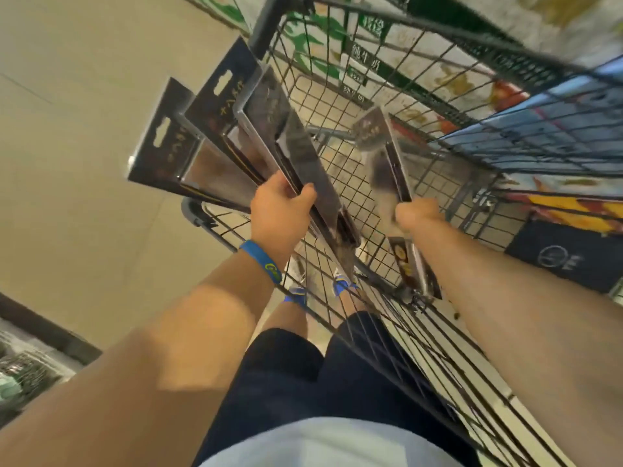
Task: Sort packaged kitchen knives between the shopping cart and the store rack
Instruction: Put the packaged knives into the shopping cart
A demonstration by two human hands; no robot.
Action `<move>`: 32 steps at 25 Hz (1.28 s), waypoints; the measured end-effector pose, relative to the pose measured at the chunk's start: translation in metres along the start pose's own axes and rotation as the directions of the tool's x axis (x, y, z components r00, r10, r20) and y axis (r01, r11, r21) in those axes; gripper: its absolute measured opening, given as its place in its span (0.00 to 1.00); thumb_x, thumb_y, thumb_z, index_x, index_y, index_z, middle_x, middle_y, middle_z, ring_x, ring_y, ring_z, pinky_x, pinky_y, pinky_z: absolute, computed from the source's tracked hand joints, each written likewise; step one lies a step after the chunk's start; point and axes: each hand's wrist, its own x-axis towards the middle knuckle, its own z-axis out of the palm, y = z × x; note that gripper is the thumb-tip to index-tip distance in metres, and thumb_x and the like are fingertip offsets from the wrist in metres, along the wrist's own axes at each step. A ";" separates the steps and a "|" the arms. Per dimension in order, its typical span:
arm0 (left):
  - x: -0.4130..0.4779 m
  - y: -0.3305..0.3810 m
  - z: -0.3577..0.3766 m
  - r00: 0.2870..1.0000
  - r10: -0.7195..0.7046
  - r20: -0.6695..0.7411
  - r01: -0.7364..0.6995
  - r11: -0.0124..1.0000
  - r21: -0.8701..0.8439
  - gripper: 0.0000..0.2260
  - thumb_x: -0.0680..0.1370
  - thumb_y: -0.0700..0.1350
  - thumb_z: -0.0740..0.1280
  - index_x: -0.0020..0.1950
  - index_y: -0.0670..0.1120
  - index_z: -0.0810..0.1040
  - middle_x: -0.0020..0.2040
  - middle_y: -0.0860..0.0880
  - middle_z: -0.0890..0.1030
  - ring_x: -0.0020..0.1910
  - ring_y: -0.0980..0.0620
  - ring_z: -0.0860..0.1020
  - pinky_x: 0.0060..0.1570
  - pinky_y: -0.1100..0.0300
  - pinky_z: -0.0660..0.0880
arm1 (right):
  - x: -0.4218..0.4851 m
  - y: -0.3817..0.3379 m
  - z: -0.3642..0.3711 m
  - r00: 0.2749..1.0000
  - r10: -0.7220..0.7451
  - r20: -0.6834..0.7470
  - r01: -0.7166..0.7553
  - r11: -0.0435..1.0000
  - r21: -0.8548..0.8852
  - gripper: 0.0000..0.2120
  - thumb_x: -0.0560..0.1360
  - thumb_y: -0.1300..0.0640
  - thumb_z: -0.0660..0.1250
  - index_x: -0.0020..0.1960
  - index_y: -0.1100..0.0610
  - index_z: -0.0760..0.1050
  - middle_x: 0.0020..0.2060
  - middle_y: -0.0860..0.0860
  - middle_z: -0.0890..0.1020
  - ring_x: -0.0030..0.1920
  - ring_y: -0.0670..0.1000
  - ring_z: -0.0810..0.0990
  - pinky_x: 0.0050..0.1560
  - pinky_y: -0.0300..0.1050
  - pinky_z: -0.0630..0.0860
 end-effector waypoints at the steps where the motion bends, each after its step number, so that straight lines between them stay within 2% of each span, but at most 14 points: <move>1: -0.009 0.006 -0.004 1.000 -0.006 0.012 0.006 1.000 -0.016 0.07 0.71 0.48 0.68 0.45 0.47 0.82 0.42 0.41 0.85 0.43 0.38 0.84 0.44 0.41 0.82 | -0.010 0.007 -0.015 1.000 0.015 -0.007 -0.015 0.999 0.030 0.15 0.77 0.54 0.67 0.60 0.59 0.82 0.45 0.57 0.82 0.44 0.60 0.80 0.42 0.45 0.74; 4: -0.037 0.032 -0.026 0.999 0.048 0.007 -0.048 0.999 0.007 0.13 0.69 0.51 0.67 0.45 0.42 0.80 0.42 0.39 0.84 0.41 0.40 0.84 0.41 0.41 0.81 | -0.055 0.031 -0.056 1.000 -0.005 -0.017 0.009 0.969 0.246 0.16 0.75 0.60 0.66 0.61 0.59 0.81 0.48 0.56 0.81 0.47 0.58 0.81 0.45 0.44 0.75; 6: -0.054 0.054 -0.043 0.993 0.116 0.013 -0.116 0.993 0.033 0.12 0.70 0.52 0.67 0.42 0.42 0.79 0.39 0.39 0.83 0.37 0.40 0.83 0.37 0.41 0.81 | -0.089 0.038 -0.082 0.999 -0.041 0.001 0.036 0.889 0.456 0.05 0.74 0.60 0.72 0.50 0.56 0.83 0.43 0.52 0.84 0.39 0.48 0.84 0.37 0.37 0.76; 8: -0.069 0.076 -0.061 0.985 0.174 0.013 -0.174 0.984 0.038 0.09 0.72 0.50 0.68 0.39 0.45 0.78 0.36 0.40 0.83 0.36 0.40 0.83 0.37 0.41 0.80 | -0.128 0.037 -0.105 0.989 -0.140 -0.040 0.138 0.804 0.579 0.07 0.71 0.58 0.79 0.45 0.52 0.82 0.39 0.45 0.84 0.37 0.40 0.83 0.33 0.33 0.75; 10: -0.080 0.096 -0.080 0.964 0.265 -0.032 -0.266 0.964 -0.019 0.04 0.71 0.47 0.70 0.38 0.50 0.76 0.35 0.48 0.81 0.35 0.48 0.80 0.38 0.48 0.80 | -0.164 0.033 -0.127 0.964 -0.220 -0.149 0.265 0.734 0.626 0.13 0.69 0.56 0.81 0.51 0.53 0.83 0.40 0.43 0.85 0.40 0.41 0.84 0.39 0.35 0.77; 12: -0.096 0.114 -0.102 0.936 0.333 -0.117 -0.346 0.931 -0.115 0.08 0.69 0.48 0.73 0.40 0.53 0.73 0.34 0.53 0.76 0.33 0.55 0.75 0.35 0.58 0.76 | -0.197 0.025 -0.150 0.921 -0.306 -0.240 0.386 0.637 0.667 0.12 0.69 0.54 0.82 0.50 0.51 0.84 0.38 0.41 0.86 0.39 0.39 0.84 0.40 0.33 0.78; 14: -0.110 0.129 -0.125 0.939 0.299 -0.169 -0.341 0.873 -0.349 0.13 0.71 0.49 0.76 0.47 0.52 0.72 0.43 0.54 0.77 0.41 0.57 0.77 0.41 0.65 0.76 | -0.230 0.012 -0.175 0.869 -0.399 -0.294 0.484 0.555 0.677 0.07 0.69 0.52 0.82 0.44 0.48 0.85 0.38 0.39 0.87 0.41 0.36 0.85 0.41 0.28 0.77; 15: -0.115 0.136 -0.136 0.947 0.269 -0.176 -0.320 0.828 -0.460 0.14 0.73 0.50 0.76 0.50 0.51 0.73 0.48 0.51 0.79 0.48 0.53 0.79 0.48 0.63 0.78 | -0.246 0.003 -0.190 0.844 -0.433 -0.316 0.520 0.522 0.676 0.06 0.68 0.51 0.82 0.42 0.47 0.86 0.38 0.39 0.87 0.44 0.37 0.85 0.44 0.29 0.78; 17: -0.128 0.152 -0.160 0.929 0.302 -0.214 -0.370 0.758 -0.537 0.14 0.76 0.52 0.73 0.54 0.46 0.76 0.55 0.45 0.80 0.55 0.48 0.79 0.59 0.48 0.77 | -0.275 -0.013 -0.217 0.779 -0.501 -0.377 0.600 0.421 0.680 0.07 0.69 0.52 0.82 0.44 0.47 0.86 0.40 0.41 0.88 0.47 0.43 0.87 0.46 0.34 0.81; 19: -0.146 0.165 -0.187 0.860 0.414 -0.298 -0.510 0.720 -0.471 0.10 0.79 0.54 0.67 0.51 0.48 0.76 0.49 0.46 0.80 0.49 0.50 0.78 0.55 0.42 0.76 | -0.300 -0.030 -0.240 0.699 -0.550 -0.457 0.686 0.331 0.648 0.09 0.69 0.49 0.81 0.47 0.47 0.84 0.42 0.40 0.88 0.46 0.43 0.87 0.44 0.38 0.82; 21: -0.168 0.173 -0.205 0.793 0.454 -0.406 -0.587 0.746 -0.313 0.15 0.80 0.60 0.62 0.49 0.48 0.75 0.42 0.44 0.78 0.41 0.51 0.76 0.46 0.43 0.75 | -0.320 -0.047 -0.254 0.663 -0.568 -0.487 0.709 0.267 0.653 0.14 0.68 0.43 0.80 0.49 0.47 0.82 0.43 0.41 0.88 0.43 0.41 0.86 0.38 0.35 0.81; 24: -0.204 0.177 -0.207 0.715 0.447 -0.538 -0.575 0.814 -0.087 0.20 0.79 0.65 0.58 0.47 0.48 0.74 0.38 0.47 0.79 0.35 0.52 0.77 0.38 0.49 0.73 | -0.333 -0.057 -0.262 0.649 -0.609 -0.455 0.722 0.305 0.621 0.20 0.67 0.41 0.81 0.50 0.51 0.79 0.43 0.47 0.86 0.35 0.37 0.83 0.28 0.29 0.73; 28: -0.241 0.190 -0.191 0.663 0.400 -0.633 -0.535 0.844 -0.027 0.20 0.81 0.64 0.56 0.41 0.49 0.70 0.34 0.49 0.75 0.31 0.54 0.74 0.31 0.54 0.67 | -0.335 -0.050 -0.273 0.585 -0.716 -0.381 0.741 0.280 0.611 0.26 0.66 0.39 0.81 0.58 0.52 0.80 0.49 0.47 0.87 0.44 0.43 0.86 0.38 0.36 0.81; 32: -0.259 0.201 -0.185 0.699 0.389 -0.600 -0.532 0.843 -0.075 0.24 0.79 0.64 0.61 0.45 0.42 0.73 0.35 0.44 0.75 0.31 0.54 0.75 0.34 0.48 0.72 | -0.340 -0.037 -0.283 0.530 -0.776 -0.343 0.712 0.187 0.677 0.17 0.68 0.43 0.81 0.52 0.49 0.82 0.42 0.42 0.88 0.39 0.43 0.87 0.31 0.32 0.78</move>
